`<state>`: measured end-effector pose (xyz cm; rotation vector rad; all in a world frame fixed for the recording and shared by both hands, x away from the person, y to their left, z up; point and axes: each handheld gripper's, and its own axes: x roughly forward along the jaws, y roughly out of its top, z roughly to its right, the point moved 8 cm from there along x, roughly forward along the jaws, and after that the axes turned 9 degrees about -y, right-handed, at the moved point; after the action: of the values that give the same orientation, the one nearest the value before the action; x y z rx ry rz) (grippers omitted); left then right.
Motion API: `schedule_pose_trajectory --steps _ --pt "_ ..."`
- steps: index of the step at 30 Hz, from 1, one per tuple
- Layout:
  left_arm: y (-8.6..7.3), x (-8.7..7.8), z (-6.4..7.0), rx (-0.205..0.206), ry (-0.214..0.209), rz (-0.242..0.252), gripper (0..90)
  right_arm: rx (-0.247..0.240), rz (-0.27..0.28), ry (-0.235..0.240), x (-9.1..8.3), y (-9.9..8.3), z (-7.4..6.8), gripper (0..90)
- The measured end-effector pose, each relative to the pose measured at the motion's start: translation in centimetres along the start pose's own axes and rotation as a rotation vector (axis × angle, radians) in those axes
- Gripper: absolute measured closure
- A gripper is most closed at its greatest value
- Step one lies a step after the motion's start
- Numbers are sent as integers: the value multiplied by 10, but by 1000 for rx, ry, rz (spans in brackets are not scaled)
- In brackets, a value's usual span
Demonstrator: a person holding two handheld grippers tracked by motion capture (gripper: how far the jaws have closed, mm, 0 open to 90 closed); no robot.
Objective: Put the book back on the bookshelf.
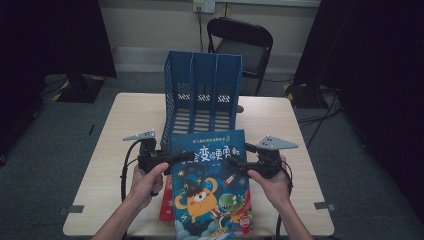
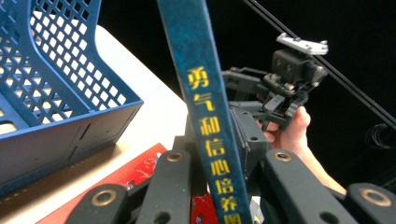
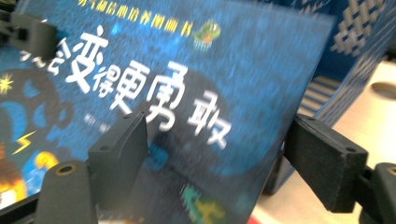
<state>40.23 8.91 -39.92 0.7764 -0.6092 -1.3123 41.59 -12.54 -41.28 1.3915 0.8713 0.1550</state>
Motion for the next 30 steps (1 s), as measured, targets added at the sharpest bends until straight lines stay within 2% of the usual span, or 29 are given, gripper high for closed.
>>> schedule_pose_trajectory --steps 4,10,16,19,20,21,24,30 --pt "1 3 1 7 6 -8 779 4 -11 12 -2 -5 0 213" --pt "7 4 7 20 -1 1 784 6 -9 -5 -4 5 -1 195" --pt "21 2 16 35 -18 20 798 -4 38 -13 -11 25 0 238" --pt "29 1 21 59 -18 27 799 -11 54 -20 -14 34 -1 247" --pt "31 0 22 74 -6 26 805 -13 66 -21 -14 38 -1 258" --pt "34 -1 24 75 -20 30 802 -19 76 -24 -15 42 -1 267" --pt "41 -3 29 96 -18 41 816 -32 109 -38 -17 54 -3 278" --pt "53 -7 34 145 0 43 825 -49 131 -58 -15 70 -5 288"
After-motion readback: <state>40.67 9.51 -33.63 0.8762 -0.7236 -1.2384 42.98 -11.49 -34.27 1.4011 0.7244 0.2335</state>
